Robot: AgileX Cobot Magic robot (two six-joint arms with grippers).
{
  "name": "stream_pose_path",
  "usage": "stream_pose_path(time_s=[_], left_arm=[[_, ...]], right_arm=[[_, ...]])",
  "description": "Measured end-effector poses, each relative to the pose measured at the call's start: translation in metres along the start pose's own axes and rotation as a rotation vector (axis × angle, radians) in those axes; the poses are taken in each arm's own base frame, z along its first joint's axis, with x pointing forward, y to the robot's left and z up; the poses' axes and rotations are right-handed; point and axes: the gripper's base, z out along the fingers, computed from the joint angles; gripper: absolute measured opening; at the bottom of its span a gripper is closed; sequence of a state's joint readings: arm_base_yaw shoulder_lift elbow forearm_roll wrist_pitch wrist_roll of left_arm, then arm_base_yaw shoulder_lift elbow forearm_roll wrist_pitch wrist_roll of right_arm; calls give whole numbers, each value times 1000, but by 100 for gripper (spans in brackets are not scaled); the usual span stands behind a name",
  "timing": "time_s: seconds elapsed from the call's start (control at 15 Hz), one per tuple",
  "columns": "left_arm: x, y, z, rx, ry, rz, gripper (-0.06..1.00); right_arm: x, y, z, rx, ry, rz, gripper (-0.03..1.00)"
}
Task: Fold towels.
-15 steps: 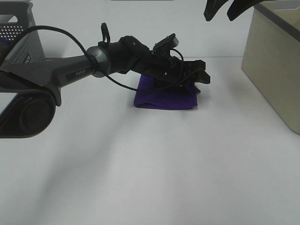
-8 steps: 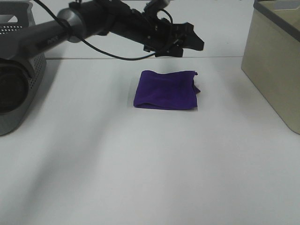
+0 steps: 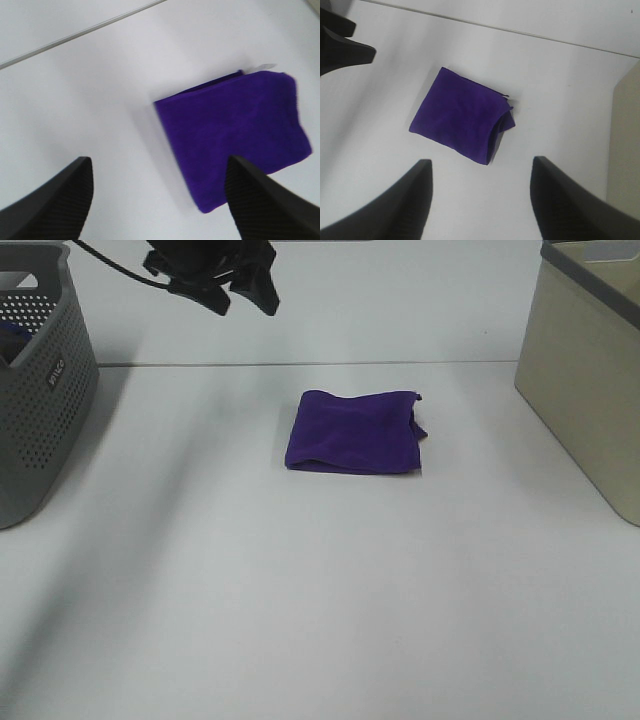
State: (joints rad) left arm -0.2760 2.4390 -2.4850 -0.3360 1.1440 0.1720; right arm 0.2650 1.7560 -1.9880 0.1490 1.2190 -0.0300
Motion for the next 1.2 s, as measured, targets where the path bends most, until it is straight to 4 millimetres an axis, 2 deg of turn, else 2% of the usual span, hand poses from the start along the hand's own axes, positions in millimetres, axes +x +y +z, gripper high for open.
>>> stream_pose_path(time_s=[0.2,0.33,0.47,0.53,0.67,0.8,0.87,0.93,1.2], left_arm=[[1,9,-20,-158,47,14,68],[-5,12,-45,-273,15,24,73],[-13,14,-78,-392,-45,-11,83],[-18,20,-133,-417,-141,-62,85],[-11,32,-184,-402,-190,-121,85],[15,39,-228,-423,-177,-167,85],[22,39,-235,-427,-167,-173,85],[40,33,-252,-434,-149,-186,85],[138,-18,-320,-433,-150,-194,85]], right_arm=[[1,-1,-14,28,-27,6,66],[7,-1,-34,65,-53,-9,72],[22,-5,-51,131,-51,-22,74],[43,-10,-66,195,-33,-13,74],[65,-8,-87,209,-42,-7,74],[93,-6,-112,209,-67,0,74],[99,-5,-117,208,-73,1,74],[116,-3,-130,207,-89,10,74],[210,4,-179,174,-196,21,74]])
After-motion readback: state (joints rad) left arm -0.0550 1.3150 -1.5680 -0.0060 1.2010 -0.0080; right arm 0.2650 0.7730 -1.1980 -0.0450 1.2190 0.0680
